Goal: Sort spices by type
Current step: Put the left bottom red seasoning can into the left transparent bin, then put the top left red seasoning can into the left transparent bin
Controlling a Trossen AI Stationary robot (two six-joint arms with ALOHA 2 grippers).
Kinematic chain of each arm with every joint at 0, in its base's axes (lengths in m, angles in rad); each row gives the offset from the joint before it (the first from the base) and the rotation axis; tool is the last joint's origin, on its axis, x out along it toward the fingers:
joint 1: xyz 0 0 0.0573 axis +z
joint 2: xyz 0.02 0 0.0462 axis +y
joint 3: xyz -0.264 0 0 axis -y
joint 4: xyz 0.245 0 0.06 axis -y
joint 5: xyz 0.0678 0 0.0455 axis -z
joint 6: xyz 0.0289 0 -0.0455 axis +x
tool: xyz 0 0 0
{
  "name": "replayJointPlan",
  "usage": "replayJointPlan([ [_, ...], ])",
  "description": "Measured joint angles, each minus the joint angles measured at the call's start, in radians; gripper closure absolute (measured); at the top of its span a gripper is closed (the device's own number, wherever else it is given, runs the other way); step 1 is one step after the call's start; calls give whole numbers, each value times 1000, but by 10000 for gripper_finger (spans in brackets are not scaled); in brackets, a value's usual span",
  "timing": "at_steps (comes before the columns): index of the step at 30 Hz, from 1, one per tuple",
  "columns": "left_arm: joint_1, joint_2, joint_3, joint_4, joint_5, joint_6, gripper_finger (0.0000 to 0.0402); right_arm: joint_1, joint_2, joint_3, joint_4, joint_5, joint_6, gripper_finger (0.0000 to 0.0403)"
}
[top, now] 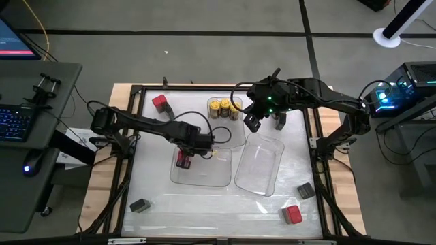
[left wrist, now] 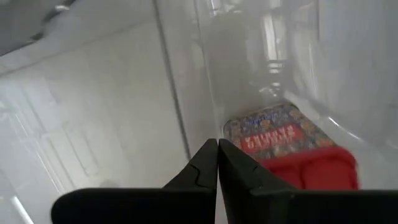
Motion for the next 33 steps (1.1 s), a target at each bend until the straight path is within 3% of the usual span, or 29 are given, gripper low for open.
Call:
replayJointPlan([
  [5,26,-81,120,-72,-7,-34,401,0,0,0,0,0,-1,403],
  [8,46,-191,143,-68,-82,-74,401,0,0,0,0,0,2,403],
  [12,135,-372,55,-50,-233,-111,401,0,0,0,0,0,1,403],
  [17,368,-516,-139,72,-234,-252,401,0,0,0,0,0,-1,403],
  [20,523,-513,-196,100,-229,-266,392,0,0,0,0,0,1,403],
  [23,648,-470,-176,75,-182,-234,363,0,0,0,1,0,2,403],
  [33,851,-253,50,-160,-177,-134,195,0,0,0,0,0,5,403],
])
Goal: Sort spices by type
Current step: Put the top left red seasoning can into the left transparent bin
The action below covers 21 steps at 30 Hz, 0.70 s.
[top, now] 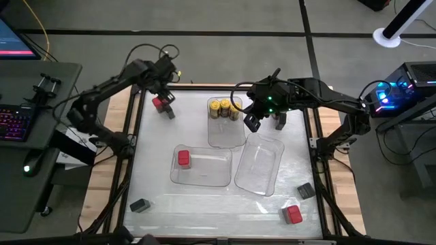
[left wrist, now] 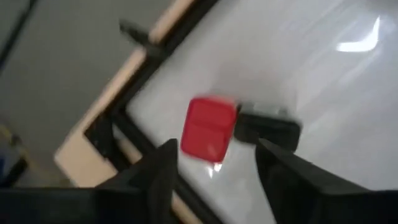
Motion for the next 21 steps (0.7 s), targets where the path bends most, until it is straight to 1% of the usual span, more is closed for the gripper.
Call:
replayJointPlan([
  [2,13,43,30,-71,-3,-17,163,0,0,0,0,0,-6,403],
  [5,29,96,42,-111,-36,-43,121,0,0,0,-1,0,-19,403],
  [9,55,174,42,-122,-36,-65,87,0,0,0,-1,0,-31,403],
  [15,89,281,42,-159,-20,22,80,0,0,0,-6,0,-32,403],
  [18,102,311,42,-146,-13,87,80,0,0,0,-7,0,-23,403],
  [21,114,332,42,-137,19,142,80,0,0,0,-7,0,-21,403],
])
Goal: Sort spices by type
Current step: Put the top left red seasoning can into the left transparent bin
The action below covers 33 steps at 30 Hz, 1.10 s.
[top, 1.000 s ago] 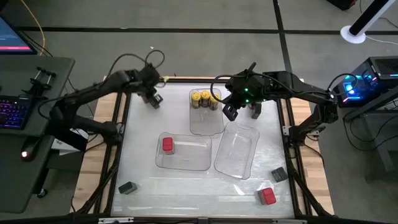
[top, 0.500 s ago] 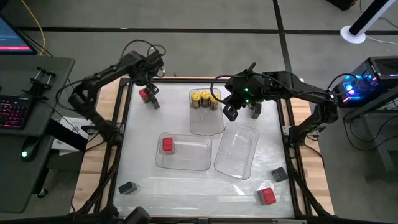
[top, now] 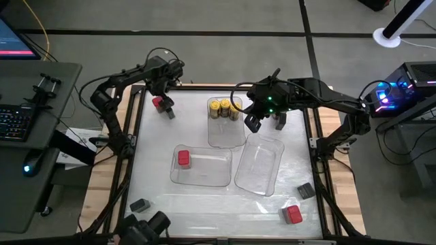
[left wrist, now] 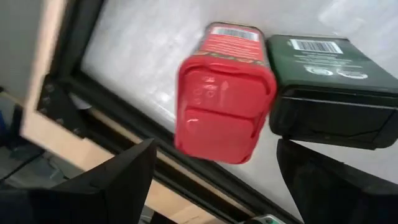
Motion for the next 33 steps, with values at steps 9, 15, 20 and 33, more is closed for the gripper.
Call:
replayJointPlan([
  [9,33,54,0,0,44,28,80,0,0,0,-11,0,19,403],
  [15,44,65,0,35,45,32,84,0,0,0,-12,0,23,403],
  [20,48,65,0,30,45,62,131,0,0,0,-12,0,37,403],
  [33,52,59,54,-166,61,-89,233,1,0,0,-12,0,26,403],
])
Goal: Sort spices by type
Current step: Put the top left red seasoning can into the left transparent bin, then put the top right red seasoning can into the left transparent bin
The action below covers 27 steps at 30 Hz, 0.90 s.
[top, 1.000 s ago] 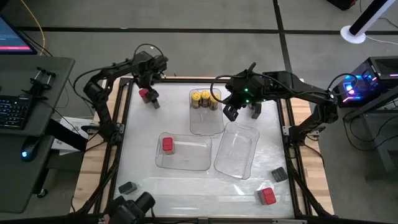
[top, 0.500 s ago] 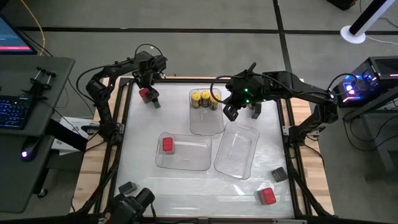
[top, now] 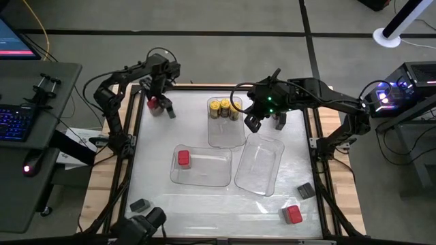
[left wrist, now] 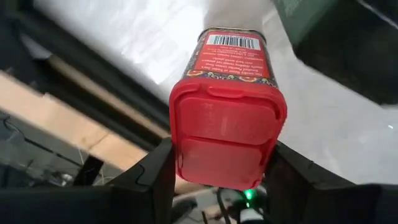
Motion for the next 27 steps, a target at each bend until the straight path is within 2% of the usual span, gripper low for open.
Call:
replayJointPlan([
  [4,-2,-55,109,-25,6,-63,234,0,0,0,0,6,-9,403],
  [5,-5,-76,135,-16,14,-77,248,0,0,0,0,15,-9,403],
  [6,-7,-99,159,-2,48,-91,274,0,0,0,0,27,-10,403],
  [11,-73,-265,196,96,268,-156,329,0,0,0,0,46,-16,403],
  [13,-131,-335,196,118,309,-168,356,0,0,0,0,46,-20,403],
  [17,-242,-434,196,139,220,-234,399,0,0,0,0,46,-36,403],
  [21,-298,-490,196,148,189,-273,387,0,0,0,0,46,-45,403],
  [27,-325,-495,195,150,174,-278,384,-1,0,0,0,45,-52,403],
])
